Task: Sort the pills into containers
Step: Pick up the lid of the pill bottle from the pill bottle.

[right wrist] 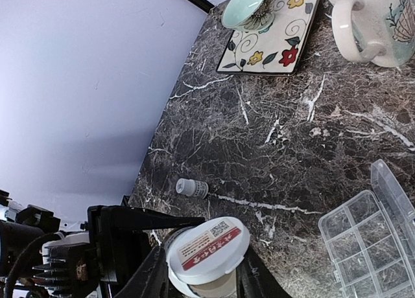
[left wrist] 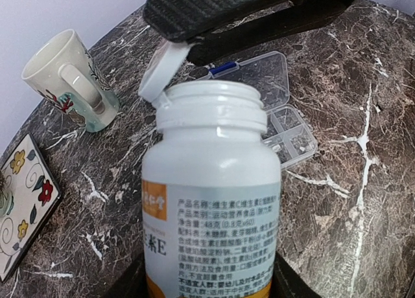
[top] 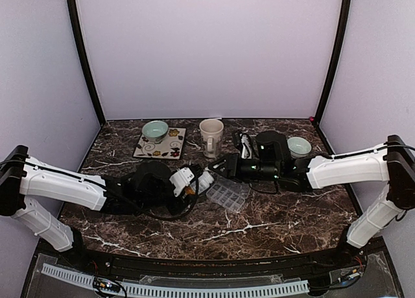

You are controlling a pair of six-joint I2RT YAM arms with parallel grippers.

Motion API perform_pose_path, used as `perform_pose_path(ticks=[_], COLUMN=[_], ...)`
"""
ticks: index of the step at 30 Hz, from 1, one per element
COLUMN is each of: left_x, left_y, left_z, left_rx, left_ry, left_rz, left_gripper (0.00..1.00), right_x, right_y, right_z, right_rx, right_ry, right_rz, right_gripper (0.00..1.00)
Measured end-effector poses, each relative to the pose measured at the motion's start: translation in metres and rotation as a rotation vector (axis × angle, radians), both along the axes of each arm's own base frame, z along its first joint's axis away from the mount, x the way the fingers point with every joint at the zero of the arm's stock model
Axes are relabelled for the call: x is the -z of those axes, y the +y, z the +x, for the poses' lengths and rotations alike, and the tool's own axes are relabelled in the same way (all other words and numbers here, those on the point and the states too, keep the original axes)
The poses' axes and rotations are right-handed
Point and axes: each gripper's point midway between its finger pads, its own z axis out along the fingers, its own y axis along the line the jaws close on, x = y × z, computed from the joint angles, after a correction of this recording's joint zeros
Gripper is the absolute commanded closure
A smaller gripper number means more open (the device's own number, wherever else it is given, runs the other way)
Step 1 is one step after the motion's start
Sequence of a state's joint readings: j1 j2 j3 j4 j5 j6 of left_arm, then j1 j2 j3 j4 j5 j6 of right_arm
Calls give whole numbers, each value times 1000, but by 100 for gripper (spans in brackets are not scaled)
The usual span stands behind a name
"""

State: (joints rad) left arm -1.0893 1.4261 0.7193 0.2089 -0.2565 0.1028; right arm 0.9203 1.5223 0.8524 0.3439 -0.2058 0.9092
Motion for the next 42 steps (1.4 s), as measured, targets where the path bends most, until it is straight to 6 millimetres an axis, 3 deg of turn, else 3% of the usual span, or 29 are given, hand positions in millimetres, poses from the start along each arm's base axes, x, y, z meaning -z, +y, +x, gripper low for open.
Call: perform_pose_path(ticks=[8,23,42], left_x=[1,5,18], left_y=[0,1,0], left_z=[0,1,3], left_rx=[-5,-21,-30], left_ry=[-25,-49,-48], left_rz=[22,49,78], left_gripper=[100,100,100], right_x=[2,4,11], right_y=[0,0,1], right_z=[0,2,2], right_rx=[0,2,-8], right_ry=[13,32,34], right_rz=[0,7,11], right_gripper=[64,83,94])
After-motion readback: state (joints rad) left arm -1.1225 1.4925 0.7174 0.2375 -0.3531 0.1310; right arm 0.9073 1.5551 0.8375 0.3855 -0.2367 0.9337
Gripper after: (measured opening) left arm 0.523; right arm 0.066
